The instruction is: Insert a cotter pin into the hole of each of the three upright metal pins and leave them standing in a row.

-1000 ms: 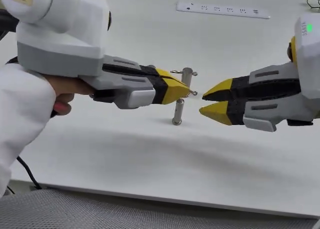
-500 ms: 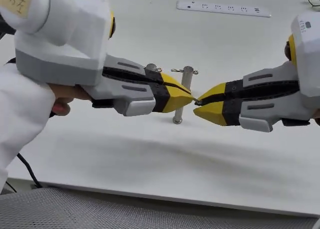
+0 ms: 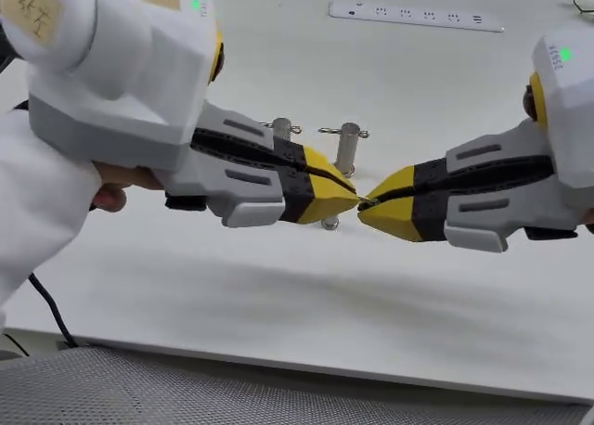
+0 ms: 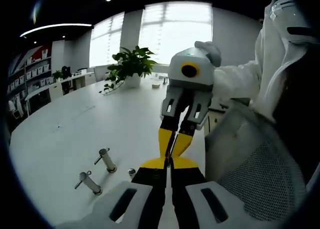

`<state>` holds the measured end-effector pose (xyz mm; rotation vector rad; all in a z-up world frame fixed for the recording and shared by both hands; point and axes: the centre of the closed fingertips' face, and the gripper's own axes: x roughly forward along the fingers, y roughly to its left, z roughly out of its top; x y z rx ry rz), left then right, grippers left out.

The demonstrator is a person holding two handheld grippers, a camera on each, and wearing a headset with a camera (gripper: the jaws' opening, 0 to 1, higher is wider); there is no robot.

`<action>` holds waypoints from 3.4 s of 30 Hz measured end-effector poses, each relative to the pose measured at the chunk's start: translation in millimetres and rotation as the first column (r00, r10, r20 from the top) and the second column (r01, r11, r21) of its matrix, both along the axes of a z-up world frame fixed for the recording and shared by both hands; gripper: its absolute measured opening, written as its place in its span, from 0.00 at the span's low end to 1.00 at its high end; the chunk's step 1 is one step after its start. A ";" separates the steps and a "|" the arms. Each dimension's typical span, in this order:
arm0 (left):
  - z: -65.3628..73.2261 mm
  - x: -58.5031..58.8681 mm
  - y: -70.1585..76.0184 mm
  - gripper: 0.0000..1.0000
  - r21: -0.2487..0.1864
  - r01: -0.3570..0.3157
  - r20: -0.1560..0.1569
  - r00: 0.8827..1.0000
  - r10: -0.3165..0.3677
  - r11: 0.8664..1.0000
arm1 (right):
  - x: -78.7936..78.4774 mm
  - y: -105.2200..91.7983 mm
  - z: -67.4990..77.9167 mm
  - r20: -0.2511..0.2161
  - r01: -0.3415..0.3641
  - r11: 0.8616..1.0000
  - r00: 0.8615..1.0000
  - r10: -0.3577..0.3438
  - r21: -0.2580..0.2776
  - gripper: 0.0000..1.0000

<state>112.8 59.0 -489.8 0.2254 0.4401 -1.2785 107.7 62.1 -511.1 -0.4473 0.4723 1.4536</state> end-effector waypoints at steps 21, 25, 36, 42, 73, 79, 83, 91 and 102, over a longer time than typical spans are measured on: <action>-12.0 -4.2 -3.5 0.00 0.104 0.087 0.024 0.996 -0.090 0.991 | -3.5 1.7 -2.3 0.054 -0.098 0.991 0.993 0.104 -0.094 0.00; -9.5 2.9 -3.1 0.00 0.084 0.073 0.049 0.996 -0.077 0.994 | 6.5 -0.6 -1.5 0.073 -0.087 0.992 0.993 0.094 -0.095 0.00; -28.0 43.8 14.2 0.17 0.098 -0.088 0.076 0.994 0.080 0.991 | 41.7 -23.4 -17.4 0.073 0.003 0.988 0.997 0.008 -0.154 0.00; -42.3 49.1 11.9 0.16 0.147 -0.087 0.070 0.995 0.077 0.985 | 50.2 -28.6 -38.6 0.059 0.029 0.976 0.998 -0.016 -0.215 0.00; -62.2 54.4 7.2 0.06 0.195 -0.026 -0.002 1.000 0.026 0.980 | 57.4 -12.7 -53.9 0.017 0.006 0.977 1.000 -0.002 -0.211 0.00; -61.8 52.6 7.9 0.06 0.198 -0.033 0.003 0.999 0.033 0.980 | 57.3 -5.7 -55.4 0.023 0.008 0.977 1.000 -0.004 -0.211 0.00; -61.9 51.9 7.8 0.06 0.205 -0.028 0.010 1.000 0.027 0.978 | 57.8 0.6 -54.7 0.033 -0.004 0.977 0.999 0.011 -0.213 0.00; -62.5 50.0 6.6 0.06 0.201 -0.019 -0.002 1.000 0.019 0.979 | 55.2 8.5 -55.3 0.027 -0.044 0.974 0.998 0.051 -0.221 0.00; -63.1 50.9 4.2 0.06 0.207 -0.020 -0.001 1.000 0.021 0.978 | 56.0 -1.1 -51.7 0.018 -0.011 0.975 1.000 0.016 -0.222 0.08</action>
